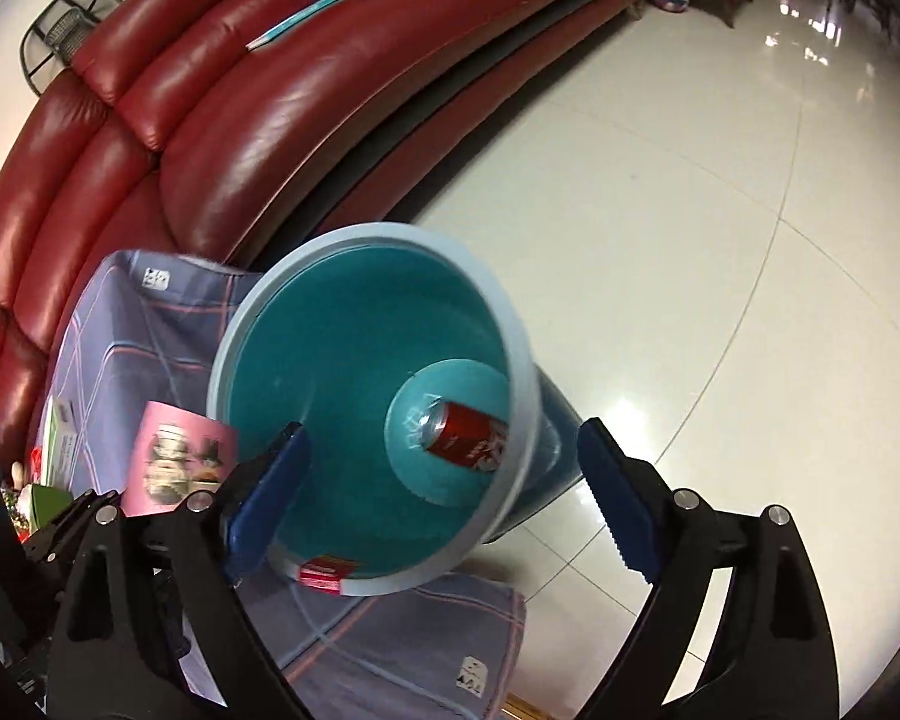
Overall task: Collect trash
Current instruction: 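Carry the can and cup over the teal bin and open both tools, then grasp the orange snack bag with the right tool while the left tool grasps the Swisse bottle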
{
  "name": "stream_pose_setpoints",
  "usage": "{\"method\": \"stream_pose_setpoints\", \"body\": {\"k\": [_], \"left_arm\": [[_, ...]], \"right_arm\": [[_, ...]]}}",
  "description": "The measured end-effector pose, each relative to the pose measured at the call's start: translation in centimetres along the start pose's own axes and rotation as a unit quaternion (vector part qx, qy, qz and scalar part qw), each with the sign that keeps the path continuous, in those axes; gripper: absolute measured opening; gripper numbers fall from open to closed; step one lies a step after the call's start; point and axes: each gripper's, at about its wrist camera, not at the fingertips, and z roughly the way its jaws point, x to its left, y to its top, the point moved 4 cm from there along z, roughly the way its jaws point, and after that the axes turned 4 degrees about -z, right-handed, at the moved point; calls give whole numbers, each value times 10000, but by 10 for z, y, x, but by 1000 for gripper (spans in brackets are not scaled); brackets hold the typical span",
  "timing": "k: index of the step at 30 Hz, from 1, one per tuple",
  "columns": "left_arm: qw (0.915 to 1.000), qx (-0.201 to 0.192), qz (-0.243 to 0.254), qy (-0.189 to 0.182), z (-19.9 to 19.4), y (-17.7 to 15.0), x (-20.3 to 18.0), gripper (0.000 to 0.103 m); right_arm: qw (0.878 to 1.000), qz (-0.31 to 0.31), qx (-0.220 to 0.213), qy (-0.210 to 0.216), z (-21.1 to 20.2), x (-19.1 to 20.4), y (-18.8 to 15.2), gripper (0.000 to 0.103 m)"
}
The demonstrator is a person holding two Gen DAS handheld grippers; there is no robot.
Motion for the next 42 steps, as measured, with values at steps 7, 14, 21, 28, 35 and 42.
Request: {"method": "stream_pose_setpoints", "body": {"k": [7,14,21,28,35,42], "left_arm": [[9999,-33,-129,109,5,2,5,89],[9992,-126,-376,62,-12,-9,18,91],[9980,-323,-520,166,-39,-24,34,95],[9941,-602,-873,245,-79,-55,61,96],[9860,-880,-1339,470,-132,-101,106,97],[9699,-1133,-1998,813,-185,-159,166,99]], "right_arm": [[9999,5,37,-102,1,-6,0,86],[9997,-145,144,-138,4,6,-3,86],[9991,-344,208,-92,-3,30,-12,86],[9970,-748,173,9,-20,71,-31,90],[9894,-1375,355,317,-28,142,-61,90],[9764,-1977,551,671,-28,218,-95,90]]}}
